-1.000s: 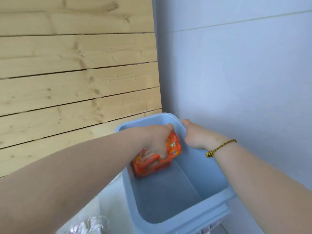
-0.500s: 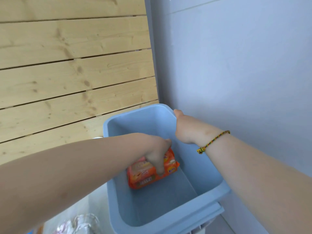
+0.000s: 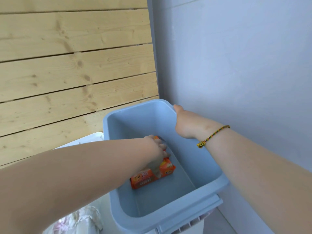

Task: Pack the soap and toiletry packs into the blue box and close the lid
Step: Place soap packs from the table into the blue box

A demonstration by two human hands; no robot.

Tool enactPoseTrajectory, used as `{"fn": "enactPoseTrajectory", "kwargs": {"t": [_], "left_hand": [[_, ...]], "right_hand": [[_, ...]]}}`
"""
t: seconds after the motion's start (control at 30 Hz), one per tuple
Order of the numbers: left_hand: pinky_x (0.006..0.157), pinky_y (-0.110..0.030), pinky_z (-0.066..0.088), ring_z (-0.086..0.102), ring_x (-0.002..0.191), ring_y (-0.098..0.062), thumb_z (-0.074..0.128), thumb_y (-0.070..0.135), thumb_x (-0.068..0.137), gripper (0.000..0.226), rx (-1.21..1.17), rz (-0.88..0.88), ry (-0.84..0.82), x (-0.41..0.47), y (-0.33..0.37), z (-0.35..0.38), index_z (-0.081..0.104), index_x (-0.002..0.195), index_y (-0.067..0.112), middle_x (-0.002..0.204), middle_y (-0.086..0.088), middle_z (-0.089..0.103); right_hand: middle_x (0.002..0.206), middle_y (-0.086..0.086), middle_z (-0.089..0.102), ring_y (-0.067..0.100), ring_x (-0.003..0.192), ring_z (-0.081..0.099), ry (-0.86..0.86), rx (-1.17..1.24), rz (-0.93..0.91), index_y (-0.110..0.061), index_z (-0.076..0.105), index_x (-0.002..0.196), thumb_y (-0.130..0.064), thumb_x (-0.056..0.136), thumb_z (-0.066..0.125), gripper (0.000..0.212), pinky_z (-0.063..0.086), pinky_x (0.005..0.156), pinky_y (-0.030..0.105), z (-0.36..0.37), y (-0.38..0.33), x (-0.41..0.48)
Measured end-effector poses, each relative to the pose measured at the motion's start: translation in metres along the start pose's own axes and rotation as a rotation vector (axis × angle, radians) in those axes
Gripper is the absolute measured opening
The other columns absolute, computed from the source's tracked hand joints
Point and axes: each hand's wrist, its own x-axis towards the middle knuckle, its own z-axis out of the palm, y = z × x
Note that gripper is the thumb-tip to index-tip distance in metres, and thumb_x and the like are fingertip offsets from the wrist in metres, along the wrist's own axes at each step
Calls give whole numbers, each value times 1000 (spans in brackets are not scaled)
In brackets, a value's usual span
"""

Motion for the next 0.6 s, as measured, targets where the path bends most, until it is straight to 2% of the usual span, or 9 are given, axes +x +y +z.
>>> {"fn": "enactPoseTrajectory", "kwargs": {"t": [0.1,0.17,0.2,0.27,0.3,0.37,0.47,0.53,0.6], "left_hand": [[119,-48,10,2,146,-24,44,57,85,82,-70,-11,-85,2,-3,2,1,147,27,159,1,-1],[118,-46,14,8,146,-25,46,55,85,82,-217,-12,-61,-5,-8,-2,2,147,27,159,1,2],[117,-43,17,14,145,-25,47,51,87,77,-299,-9,-19,-12,-12,-6,6,148,25,159,0,9],[111,-36,25,29,139,-25,44,42,91,62,-459,-26,109,-32,-22,-15,22,145,21,154,-3,28],[109,-33,28,34,136,-24,43,38,93,54,-553,-58,182,-49,-31,-17,30,143,20,150,-3,36],[106,-28,30,41,131,-20,41,33,95,44,-810,-137,334,-88,-47,-14,41,137,19,143,-1,45],[101,-29,42,54,115,-15,46,25,93,32,-1191,-313,591,-161,-62,17,56,124,21,130,3,57],[90,-20,44,56,104,-10,49,21,92,25,-1294,-460,744,-208,-61,52,64,112,20,113,3,64],[75,-9,42,58,95,-9,51,18,91,19,-1360,-606,819,-248,-52,90,68,96,23,94,8,65]], "right_hand": [[75,9,49,19,59,43,8,14,-22,-10,-3,149,7,91,33,71,28,46,25,1,1,2],[95,15,59,21,62,48,12,52,-39,-11,-1,149,6,91,31,69,35,50,29,0,2,3],[111,19,60,25,72,55,11,82,-46,-12,1,149,5,91,30,67,44,58,33,-1,4,2],[132,20,52,33,104,58,29,133,-48,-15,6,149,2,92,29,64,50,83,39,-3,7,0],[134,20,50,34,109,56,42,143,-55,-14,10,148,1,92,30,61,49,87,39,-3,6,-2],[134,22,50,34,106,57,57,121,-67,-10,18,146,1,92,33,56,47,83,37,-3,2,-6],[145,19,37,35,126,46,131,16,-56,-10,20,147,-7,93,41,58,40,99,37,-2,-4,-14],[146,19,35,35,132,39,264,-3,-90,-8,29,144,-9,92,46,55,34,106,39,-4,-9,-22],[139,20,47,35,128,44,394,43,-154,-3,44,135,-6,91,47,44,35,105,40,-5,-19,-33]]}}
